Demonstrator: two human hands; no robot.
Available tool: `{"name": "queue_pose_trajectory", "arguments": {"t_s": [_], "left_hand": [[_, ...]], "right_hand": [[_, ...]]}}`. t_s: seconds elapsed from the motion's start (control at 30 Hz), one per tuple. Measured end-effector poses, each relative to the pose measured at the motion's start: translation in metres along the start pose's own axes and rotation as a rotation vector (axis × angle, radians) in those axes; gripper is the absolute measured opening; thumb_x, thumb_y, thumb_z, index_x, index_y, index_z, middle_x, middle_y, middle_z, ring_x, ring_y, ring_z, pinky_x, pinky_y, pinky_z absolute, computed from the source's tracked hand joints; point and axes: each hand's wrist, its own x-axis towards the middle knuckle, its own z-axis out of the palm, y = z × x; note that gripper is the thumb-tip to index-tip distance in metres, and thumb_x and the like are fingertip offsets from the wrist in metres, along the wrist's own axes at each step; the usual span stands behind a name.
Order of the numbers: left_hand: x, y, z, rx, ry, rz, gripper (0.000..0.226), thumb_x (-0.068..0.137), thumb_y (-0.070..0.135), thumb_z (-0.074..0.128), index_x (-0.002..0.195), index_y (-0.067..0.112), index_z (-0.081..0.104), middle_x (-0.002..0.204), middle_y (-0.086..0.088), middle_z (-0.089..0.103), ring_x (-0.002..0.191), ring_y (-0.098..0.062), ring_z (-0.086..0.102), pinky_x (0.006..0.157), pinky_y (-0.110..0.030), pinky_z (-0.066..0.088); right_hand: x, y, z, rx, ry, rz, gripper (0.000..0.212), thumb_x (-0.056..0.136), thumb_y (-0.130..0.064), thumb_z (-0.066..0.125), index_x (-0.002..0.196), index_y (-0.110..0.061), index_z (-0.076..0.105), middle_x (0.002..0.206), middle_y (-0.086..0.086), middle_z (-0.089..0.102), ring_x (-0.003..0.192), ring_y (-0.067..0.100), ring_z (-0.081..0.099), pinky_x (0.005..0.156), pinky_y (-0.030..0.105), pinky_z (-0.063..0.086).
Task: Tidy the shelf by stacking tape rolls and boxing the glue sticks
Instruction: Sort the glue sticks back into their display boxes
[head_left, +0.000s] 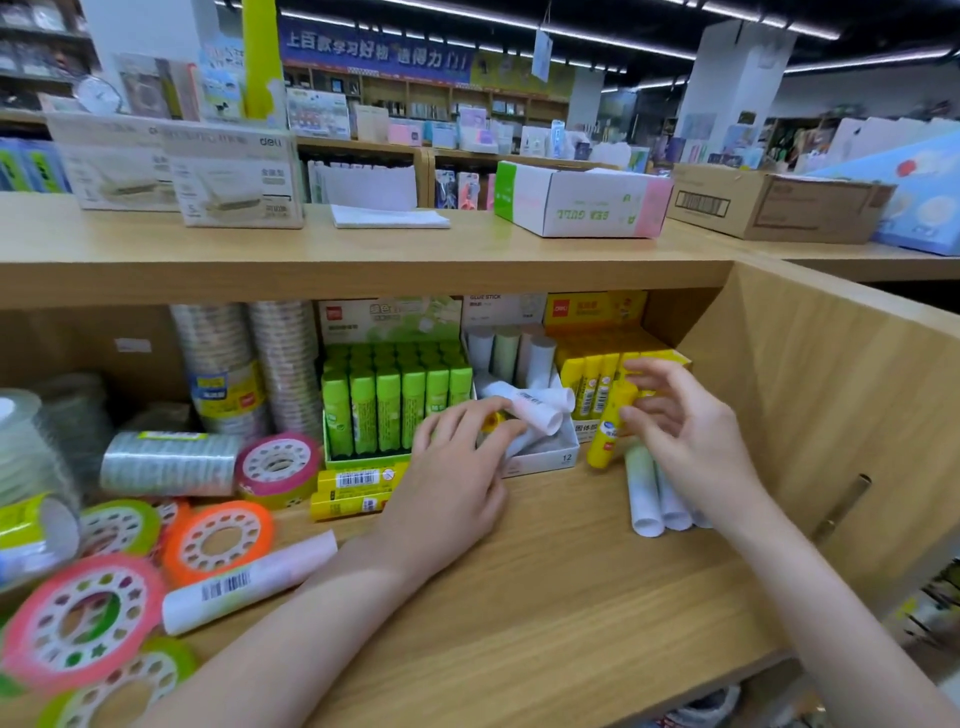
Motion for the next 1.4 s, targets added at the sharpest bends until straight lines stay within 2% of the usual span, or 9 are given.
{"name": "queue_pose_trajectory", "arguments": {"t_s": [0.13,0.27,0.4,0.5,0.6,0.77,1.13,1.33,1.4], "left_hand": [[0.0,0.0,0.001,-0.001,0.002,0.0,0.042,0.079,0.021,0.038,0.121,0.026,0.045,0.13,0.002,0.043,0.119,-0.019,0.04,0.099,-0.039,0.032],[0.001,0.001,0.0,-0.005,-0.004,-0.008,0.044,0.079,0.021,0.037,0.12,0.023,0.051,0.129,0.0,0.046,0.118,-0.021,0.041,0.098,-0.041,0.034],[0.0,0.001,-0.001,-0.016,-0.007,-0.002,0.044,0.079,0.021,0.036,0.12,0.021,0.052,0.129,-0.001,0.046,0.118,-0.022,0.043,0.098,-0.041,0.034],[0.0,0.001,-0.002,-0.028,-0.007,0.004,0.043,0.08,0.021,0.037,0.12,0.021,0.05,0.129,-0.001,0.046,0.119,-0.022,0.041,0.097,-0.039,0.035],[0.0,0.002,-0.002,-0.023,-0.005,0.004,0.042,0.079,0.021,0.038,0.12,0.022,0.048,0.129,-0.002,0.047,0.118,-0.024,0.043,0.097,-0.041,0.038],[-0.001,0.002,-0.003,-0.021,-0.012,0.003,0.042,0.08,0.022,0.037,0.121,0.024,0.046,0.129,-0.002,0.046,0.118,-0.023,0.043,0.096,-0.04,0.038],[0.0,0.003,-0.007,-0.037,-0.07,-0.008,0.043,0.081,0.023,0.035,0.122,0.021,0.047,0.131,-0.002,0.044,0.12,-0.024,0.042,0.092,-0.04,0.042],[0.001,0.002,-0.007,-0.038,-0.088,-0.007,0.044,0.081,0.022,0.035,0.123,0.019,0.048,0.132,-0.003,0.044,0.121,-0.025,0.041,0.091,-0.04,0.043],[0.001,0.003,-0.007,-0.043,-0.093,-0.007,0.044,0.08,0.022,0.036,0.122,0.018,0.05,0.131,-0.004,0.045,0.121,-0.026,0.042,0.091,-0.04,0.043]], "right_hand": [[-0.009,0.003,0.007,-0.013,-0.018,0.019,0.041,0.079,0.001,0.067,0.108,-0.024,0.051,0.093,-0.007,0.059,0.087,0.015,0.062,0.076,0.012,0.048],[-0.012,0.012,0.012,-0.237,-0.098,0.035,0.049,0.076,-0.011,0.073,0.118,-0.026,0.051,0.087,-0.014,0.061,0.084,0.02,0.064,0.087,0.042,0.046],[-0.012,0.011,0.013,-0.395,-0.18,0.029,0.054,0.08,-0.016,0.069,0.126,-0.019,0.042,0.086,-0.022,0.056,0.097,0.023,0.062,0.087,0.037,0.038],[-0.001,-0.002,-0.002,-0.016,-0.052,0.098,0.035,0.086,-0.006,0.06,0.109,-0.016,0.037,0.089,-0.013,0.059,0.078,0.018,0.066,0.075,0.031,0.052],[0.016,-0.004,-0.022,-0.104,0.022,0.033,0.02,0.089,-0.006,0.056,0.099,-0.016,0.042,0.084,0.001,0.057,0.056,0.011,0.06,0.053,0.02,0.05],[0.041,-0.001,-0.043,-0.397,0.084,-0.081,0.014,0.081,-0.003,0.064,0.09,-0.014,0.066,0.093,0.007,0.054,0.065,0.015,0.051,0.062,0.023,0.042],[0.049,0.003,-0.025,-0.392,0.182,-0.138,0.027,0.077,-0.004,0.071,0.095,-0.011,0.052,0.072,0.003,0.054,0.06,0.004,0.051,0.058,0.004,0.041],[0.043,0.033,-0.014,-0.663,0.086,-0.241,0.01,0.083,-0.009,0.059,0.09,-0.005,0.065,0.088,0.01,0.063,0.084,0.031,0.05,0.073,0.039,0.044],[0.041,0.037,-0.014,-0.717,0.111,-0.308,0.029,0.079,-0.013,0.042,0.089,-0.008,0.068,0.096,0.007,0.065,0.089,0.028,0.044,0.073,0.042,0.041]]}}
